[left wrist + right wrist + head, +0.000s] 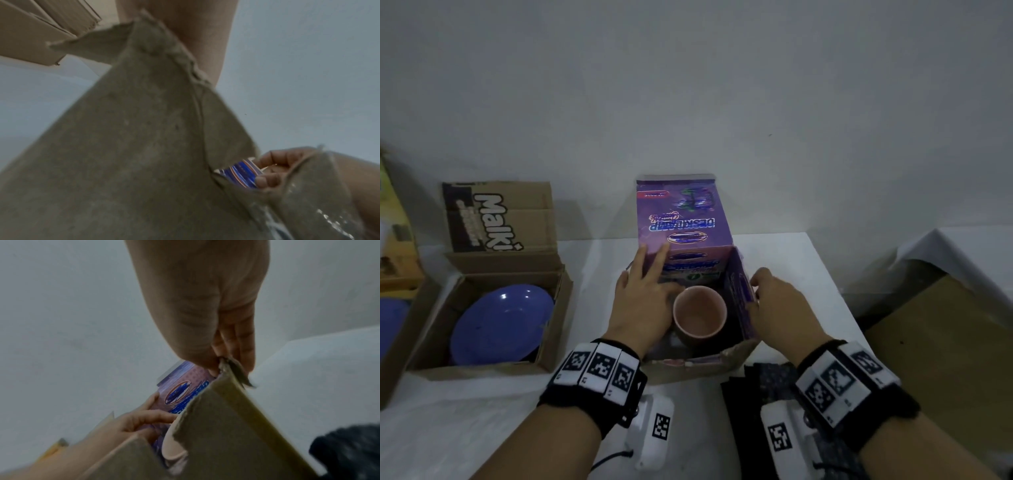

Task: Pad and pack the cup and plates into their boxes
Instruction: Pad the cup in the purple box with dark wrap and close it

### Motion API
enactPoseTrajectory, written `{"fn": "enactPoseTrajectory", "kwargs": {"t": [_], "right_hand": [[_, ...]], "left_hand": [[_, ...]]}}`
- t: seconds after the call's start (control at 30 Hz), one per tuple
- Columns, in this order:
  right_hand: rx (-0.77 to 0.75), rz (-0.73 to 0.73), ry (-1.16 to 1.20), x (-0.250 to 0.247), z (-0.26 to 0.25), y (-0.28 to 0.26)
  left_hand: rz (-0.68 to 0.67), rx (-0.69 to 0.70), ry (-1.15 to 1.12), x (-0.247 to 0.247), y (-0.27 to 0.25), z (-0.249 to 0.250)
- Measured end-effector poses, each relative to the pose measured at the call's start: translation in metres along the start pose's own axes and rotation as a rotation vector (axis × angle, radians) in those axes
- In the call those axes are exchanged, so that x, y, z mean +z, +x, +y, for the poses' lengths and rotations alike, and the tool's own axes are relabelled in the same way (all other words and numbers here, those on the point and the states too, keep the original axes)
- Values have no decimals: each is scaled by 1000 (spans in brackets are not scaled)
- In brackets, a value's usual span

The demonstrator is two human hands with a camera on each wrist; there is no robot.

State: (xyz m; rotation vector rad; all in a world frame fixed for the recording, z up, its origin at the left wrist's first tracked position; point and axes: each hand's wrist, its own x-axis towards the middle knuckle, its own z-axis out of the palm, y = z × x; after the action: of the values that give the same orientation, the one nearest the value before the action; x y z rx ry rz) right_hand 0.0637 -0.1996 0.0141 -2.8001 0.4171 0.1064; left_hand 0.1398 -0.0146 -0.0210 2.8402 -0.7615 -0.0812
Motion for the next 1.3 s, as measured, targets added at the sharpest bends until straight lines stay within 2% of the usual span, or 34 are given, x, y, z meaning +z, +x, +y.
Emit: {"fn": "enactPoseTrajectory", "kwargs": {"t": [0.2, 0.27, 0.33, 0.4, 0.43, 0.5, 0.57, 0.6, 0.73, 0.87, 0.93, 1.0, 1.07, 1.1, 1.13, 1.2, 1.3], "right_hand": [[21, -27, 158, 7, 10, 1], [54, -57, 286, 2, 15, -3], [93, -42, 379, -5, 26, -15], [126, -30, 329, -10, 41, -32], [136, -76, 258, -9, 48, -42], [166, -277, 100, 2, 60, -64], [220, -488, -14, 19, 68, -82], [246, -535, -52, 28, 69, -89], [233, -407, -85, 47, 67, -103], [201, -315, 59, 34, 70, -105], [161, -150, 179, 19, 71, -102], [129, 106, 348, 2, 68, -96], [104, 348, 601, -12, 60, -87], [80, 423, 727, -17, 54, -82], [54, 449, 835, -18, 47, -78], [24, 354, 909, -14, 32, -74], [10, 119, 756, 9, 22, -63]], "left_hand": [[11, -1, -10, 4, -5, 1], [33, 18, -10, 7, -4, 0], [84, 51, -24, 11, -4, -2], [201, 46, -101, 13, -4, -4], [255, 26, -129, 14, -4, -4], [298, -9, -142, 16, -4, -3], [247, -38, -152, 16, -4, -1], [211, -50, -147, 16, -4, 0], [173, -52, -123, 15, -5, 0], [176, -50, -124, 15, -5, 1], [175, -54, -131, 15, -6, 0], [176, -54, -136, 15, -6, 0], [186, -51, -153, 16, -6, -1], [193, -50, -164, 16, -5, -1], [200, -50, -174, 16, -6, -2], [204, -51, -185, 17, -5, -2], [217, -41, -198, 17, -5, -4]]}}
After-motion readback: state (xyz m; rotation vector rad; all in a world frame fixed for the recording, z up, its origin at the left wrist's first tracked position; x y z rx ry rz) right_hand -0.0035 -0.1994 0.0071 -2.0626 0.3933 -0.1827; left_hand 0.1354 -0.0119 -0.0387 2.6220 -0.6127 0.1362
